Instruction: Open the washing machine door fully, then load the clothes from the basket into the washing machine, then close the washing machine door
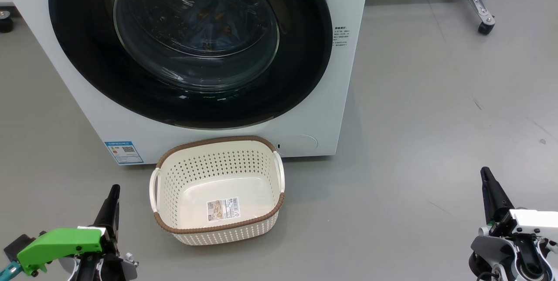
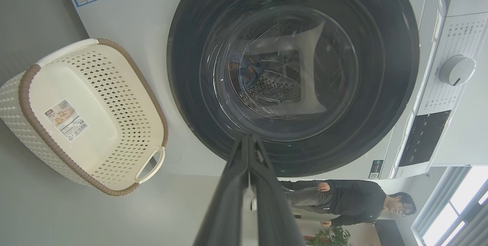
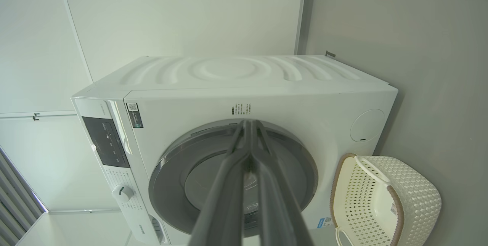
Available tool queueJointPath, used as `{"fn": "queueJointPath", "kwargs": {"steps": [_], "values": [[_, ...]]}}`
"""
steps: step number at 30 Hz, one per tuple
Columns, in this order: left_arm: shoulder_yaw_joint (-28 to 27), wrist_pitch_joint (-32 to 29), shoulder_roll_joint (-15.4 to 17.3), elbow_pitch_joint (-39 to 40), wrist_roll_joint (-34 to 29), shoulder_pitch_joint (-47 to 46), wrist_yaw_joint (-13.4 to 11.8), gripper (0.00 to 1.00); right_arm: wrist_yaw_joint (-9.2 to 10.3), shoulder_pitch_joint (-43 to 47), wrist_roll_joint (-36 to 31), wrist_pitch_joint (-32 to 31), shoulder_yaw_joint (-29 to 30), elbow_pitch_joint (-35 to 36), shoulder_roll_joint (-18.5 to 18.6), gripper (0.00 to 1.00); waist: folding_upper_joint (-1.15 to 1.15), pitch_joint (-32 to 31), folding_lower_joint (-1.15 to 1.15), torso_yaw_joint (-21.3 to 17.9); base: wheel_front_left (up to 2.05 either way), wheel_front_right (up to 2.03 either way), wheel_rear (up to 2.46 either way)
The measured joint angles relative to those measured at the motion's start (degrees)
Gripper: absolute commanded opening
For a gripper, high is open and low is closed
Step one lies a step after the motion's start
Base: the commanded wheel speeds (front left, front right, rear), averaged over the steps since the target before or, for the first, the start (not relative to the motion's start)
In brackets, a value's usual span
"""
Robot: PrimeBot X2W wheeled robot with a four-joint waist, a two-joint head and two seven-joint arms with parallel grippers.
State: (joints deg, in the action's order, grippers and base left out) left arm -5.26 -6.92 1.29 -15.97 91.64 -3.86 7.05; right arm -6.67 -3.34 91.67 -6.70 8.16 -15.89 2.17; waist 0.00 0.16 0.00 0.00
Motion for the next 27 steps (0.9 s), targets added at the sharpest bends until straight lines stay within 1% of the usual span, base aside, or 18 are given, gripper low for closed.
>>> {"fn": "queueJointPath", "kwargs": {"steps": [27], "values": [[0.1,0.0,0.0,0.0,0.0,0.0,0.0,0.0,0.0,0.0,0.0,0.0,-0.1,0.0,0.0,0.0,0.0,0.0,0.0,0.0,0.0,0.0,0.0]]}}
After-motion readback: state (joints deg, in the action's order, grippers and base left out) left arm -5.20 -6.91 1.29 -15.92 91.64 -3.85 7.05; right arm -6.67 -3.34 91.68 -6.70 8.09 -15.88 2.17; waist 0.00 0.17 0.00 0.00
